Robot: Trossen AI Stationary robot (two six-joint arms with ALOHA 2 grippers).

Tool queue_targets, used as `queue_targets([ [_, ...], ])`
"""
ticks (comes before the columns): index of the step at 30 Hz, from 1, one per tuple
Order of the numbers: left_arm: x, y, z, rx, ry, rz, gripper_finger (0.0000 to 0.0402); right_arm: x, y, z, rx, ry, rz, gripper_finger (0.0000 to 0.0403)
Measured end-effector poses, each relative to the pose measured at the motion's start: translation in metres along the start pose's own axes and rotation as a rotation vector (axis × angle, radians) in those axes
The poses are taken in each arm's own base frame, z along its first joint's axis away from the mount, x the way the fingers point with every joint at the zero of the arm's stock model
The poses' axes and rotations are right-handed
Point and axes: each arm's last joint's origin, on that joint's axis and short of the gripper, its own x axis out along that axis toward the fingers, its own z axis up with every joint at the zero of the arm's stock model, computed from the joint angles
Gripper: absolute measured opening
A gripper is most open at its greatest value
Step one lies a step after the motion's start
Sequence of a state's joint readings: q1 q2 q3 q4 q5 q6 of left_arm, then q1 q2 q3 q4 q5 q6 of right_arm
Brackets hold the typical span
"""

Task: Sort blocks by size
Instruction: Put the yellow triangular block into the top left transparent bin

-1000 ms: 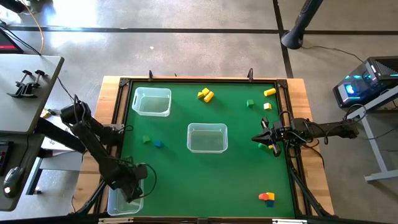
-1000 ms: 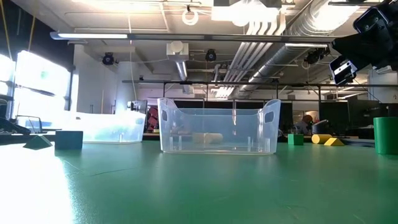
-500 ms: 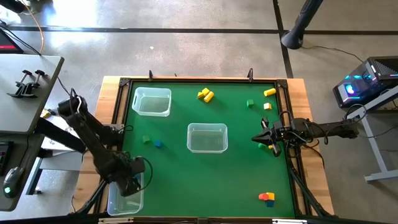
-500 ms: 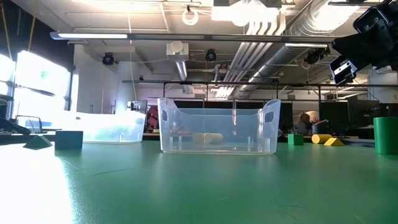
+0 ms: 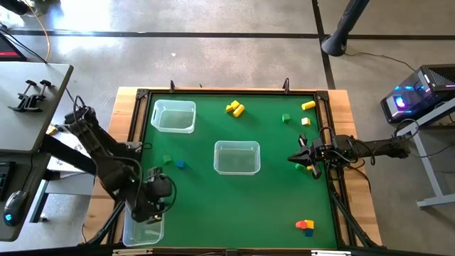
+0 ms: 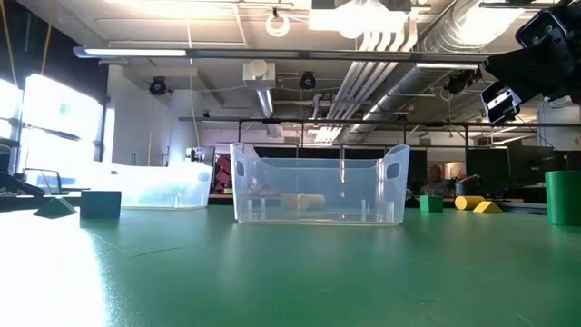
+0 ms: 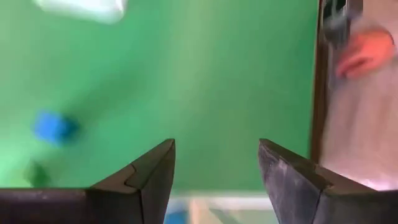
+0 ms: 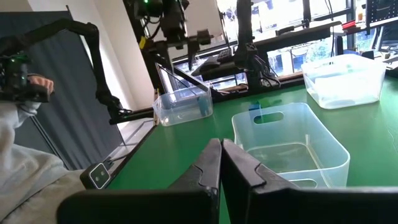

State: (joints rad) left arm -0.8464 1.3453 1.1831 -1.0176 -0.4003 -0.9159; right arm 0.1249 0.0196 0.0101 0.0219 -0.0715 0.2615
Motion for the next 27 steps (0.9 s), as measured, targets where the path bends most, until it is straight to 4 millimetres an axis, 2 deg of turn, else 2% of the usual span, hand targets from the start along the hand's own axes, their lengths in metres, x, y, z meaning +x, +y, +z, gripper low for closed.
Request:
queue_targets([
  [5,0.015,0.01,0.016,0.141,-0.141,0.093,0.0215,0.0,0.0,0.0,0.0,0.0,-0.001,0.0],
  [10,0.051,0.024,0.031,0.297,-0.246,0.076,0.0215,0.0,0.0,0.0,0.0,0.0,0.0,0.0],
  [13,0.072,0.041,0.046,0.324,-0.348,0.047,0.0215,0.0,0.0,0.0,0.0,0.0,0.0,0.0],
  [16,0.087,0.068,0.065,0.293,-0.467,0.071,0.0215,0.0,0.0,0.0,0.0,0.0,0.0,0.0],
  [20,0.094,0.117,0.093,0.195,-0.574,0.186,0.0215,0.0,0.0,0.0,0.0,0.0,-0.001,0.0],
  [27,0.1,0.209,0.138,-0.002,-0.57,0.35,0.0215,0.0,0.0,0.0,0.0,0.0,-0.001,0.0],
])
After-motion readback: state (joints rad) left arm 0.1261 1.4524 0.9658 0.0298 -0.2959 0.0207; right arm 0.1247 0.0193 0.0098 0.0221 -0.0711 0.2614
